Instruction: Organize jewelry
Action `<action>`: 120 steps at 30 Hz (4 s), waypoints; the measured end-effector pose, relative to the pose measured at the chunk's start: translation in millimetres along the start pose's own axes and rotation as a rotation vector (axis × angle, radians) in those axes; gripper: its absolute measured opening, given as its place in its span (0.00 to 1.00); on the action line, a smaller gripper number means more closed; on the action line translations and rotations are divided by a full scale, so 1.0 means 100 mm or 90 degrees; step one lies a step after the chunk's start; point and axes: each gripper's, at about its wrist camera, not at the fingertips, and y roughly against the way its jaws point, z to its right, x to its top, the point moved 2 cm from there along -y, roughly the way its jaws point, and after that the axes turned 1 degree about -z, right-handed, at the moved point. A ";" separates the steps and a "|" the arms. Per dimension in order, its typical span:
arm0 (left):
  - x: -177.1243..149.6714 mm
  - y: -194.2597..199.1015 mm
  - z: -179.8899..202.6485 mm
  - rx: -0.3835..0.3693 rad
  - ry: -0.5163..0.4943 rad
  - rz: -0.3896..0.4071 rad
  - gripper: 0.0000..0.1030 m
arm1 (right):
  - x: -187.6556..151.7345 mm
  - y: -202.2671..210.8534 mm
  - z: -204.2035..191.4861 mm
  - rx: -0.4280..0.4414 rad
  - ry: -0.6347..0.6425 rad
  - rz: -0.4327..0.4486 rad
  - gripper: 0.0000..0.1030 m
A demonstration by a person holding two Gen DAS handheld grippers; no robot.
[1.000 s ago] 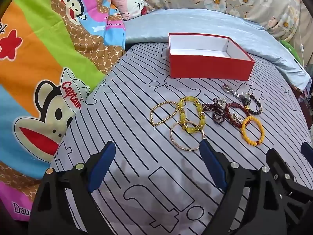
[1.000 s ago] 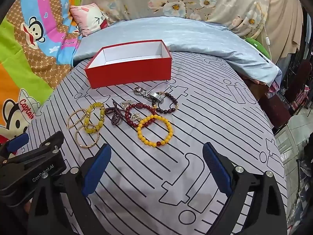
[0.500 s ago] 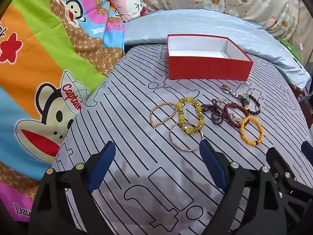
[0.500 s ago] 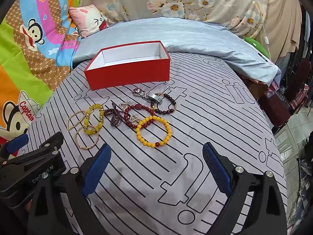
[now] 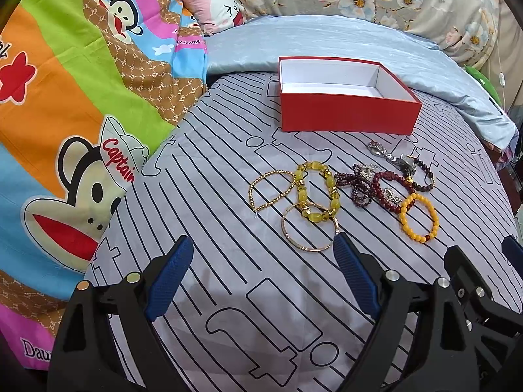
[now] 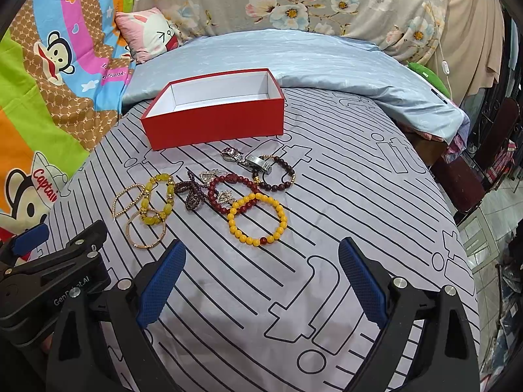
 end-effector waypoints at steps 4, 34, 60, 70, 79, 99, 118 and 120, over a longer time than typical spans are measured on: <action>0.00 0.00 0.00 0.001 -0.001 0.000 0.83 | 0.00 0.00 -0.01 -0.001 0.001 0.000 0.90; -0.01 0.01 -0.02 0.003 0.006 0.003 0.83 | 0.00 0.01 -0.01 -0.002 0.002 0.001 0.90; 0.00 -0.05 0.02 0.004 0.007 -0.005 0.83 | 0.00 -0.02 0.00 -0.002 -0.003 -0.006 0.90; -0.01 -0.11 0.01 0.004 0.007 -0.010 0.83 | -0.01 -0.09 0.00 0.001 -0.003 -0.015 0.90; -0.01 -0.41 -0.30 -0.010 0.085 -0.053 0.84 | -0.03 -0.26 0.13 -0.005 -0.021 -0.037 0.90; 0.25 -0.97 -0.39 -0.021 0.098 -0.066 0.83 | 0.16 -0.80 0.36 0.011 -0.048 -0.074 0.67; 0.36 -1.19 -0.33 -0.049 0.058 -0.046 0.42 | 0.17 -1.02 0.24 0.011 -0.017 -0.084 0.25; 0.36 -1.17 -0.31 -0.057 0.050 -0.043 0.30 | 0.18 -1.02 0.25 0.013 -0.017 -0.083 0.18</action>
